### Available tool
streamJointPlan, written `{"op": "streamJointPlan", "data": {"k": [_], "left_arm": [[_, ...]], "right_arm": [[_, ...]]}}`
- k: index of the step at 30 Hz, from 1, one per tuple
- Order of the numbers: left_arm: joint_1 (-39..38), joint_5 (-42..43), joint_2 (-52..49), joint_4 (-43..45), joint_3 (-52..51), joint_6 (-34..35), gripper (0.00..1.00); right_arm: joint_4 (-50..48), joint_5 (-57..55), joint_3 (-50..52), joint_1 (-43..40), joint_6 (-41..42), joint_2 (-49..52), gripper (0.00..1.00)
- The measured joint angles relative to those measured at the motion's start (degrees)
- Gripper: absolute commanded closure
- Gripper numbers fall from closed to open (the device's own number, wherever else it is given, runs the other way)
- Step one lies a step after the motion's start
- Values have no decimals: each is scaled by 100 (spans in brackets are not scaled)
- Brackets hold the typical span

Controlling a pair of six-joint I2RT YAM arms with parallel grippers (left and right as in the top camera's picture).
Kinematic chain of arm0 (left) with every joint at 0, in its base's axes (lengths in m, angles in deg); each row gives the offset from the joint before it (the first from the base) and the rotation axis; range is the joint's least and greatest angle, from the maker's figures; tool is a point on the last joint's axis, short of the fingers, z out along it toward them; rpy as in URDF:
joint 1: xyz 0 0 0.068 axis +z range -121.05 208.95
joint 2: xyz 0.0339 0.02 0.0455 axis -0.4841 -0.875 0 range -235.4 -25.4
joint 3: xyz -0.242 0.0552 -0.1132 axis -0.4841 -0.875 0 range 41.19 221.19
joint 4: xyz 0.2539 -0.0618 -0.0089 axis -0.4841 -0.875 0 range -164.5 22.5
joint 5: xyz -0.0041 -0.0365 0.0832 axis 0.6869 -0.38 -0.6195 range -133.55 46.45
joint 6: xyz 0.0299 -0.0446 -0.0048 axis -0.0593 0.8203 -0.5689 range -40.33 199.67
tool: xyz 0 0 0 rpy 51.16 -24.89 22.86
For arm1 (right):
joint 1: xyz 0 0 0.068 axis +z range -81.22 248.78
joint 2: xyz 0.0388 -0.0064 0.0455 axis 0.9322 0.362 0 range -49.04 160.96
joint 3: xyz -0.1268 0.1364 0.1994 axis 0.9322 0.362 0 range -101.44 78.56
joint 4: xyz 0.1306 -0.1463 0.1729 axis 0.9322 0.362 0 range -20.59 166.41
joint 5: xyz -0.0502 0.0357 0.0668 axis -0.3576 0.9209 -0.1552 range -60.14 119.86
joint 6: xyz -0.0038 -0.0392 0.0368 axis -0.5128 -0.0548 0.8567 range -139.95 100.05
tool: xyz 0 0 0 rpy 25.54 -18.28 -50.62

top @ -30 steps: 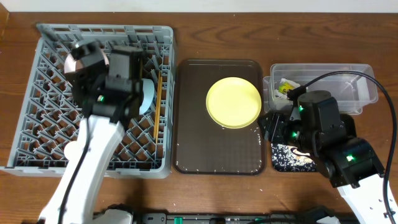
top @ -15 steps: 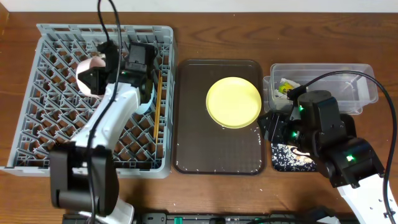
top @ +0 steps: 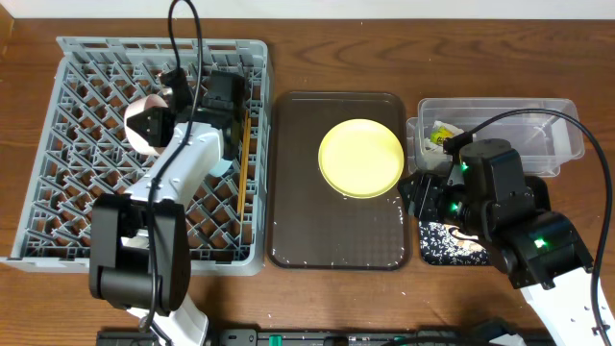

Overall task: Sort waste into correct bins and load items into the dishwasher
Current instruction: 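Carry the white bowl with the left gripper and set it in the rack, then grasp the yellow plate edge with the left gripper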

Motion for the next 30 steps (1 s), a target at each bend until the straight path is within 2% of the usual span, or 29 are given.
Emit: {"op": "streamJointPlan", "data": {"k": [7,12,14,18,26,30], "left_arm": [[-326,177,-17,-111,0,-26,51],[-350,407,4,-468,-2,20,36],[-426,706,105,-697,-4,92,33],[-682,1814,813,-1141,-7,387,32],[-756,5248,3075,-1351,35,1078,33],[-756,6843,3412,-1355,44,1270,32]], "right_arm": [[2,0,0,0,0,2,44],[2,0,0,0,0,2,44],[2,0,0,0,0,2,44],[0,0,0,0,0,4,44],[118,-4,0,0,0,7,41],[192,-39,0,0,-2,7,40]]}}
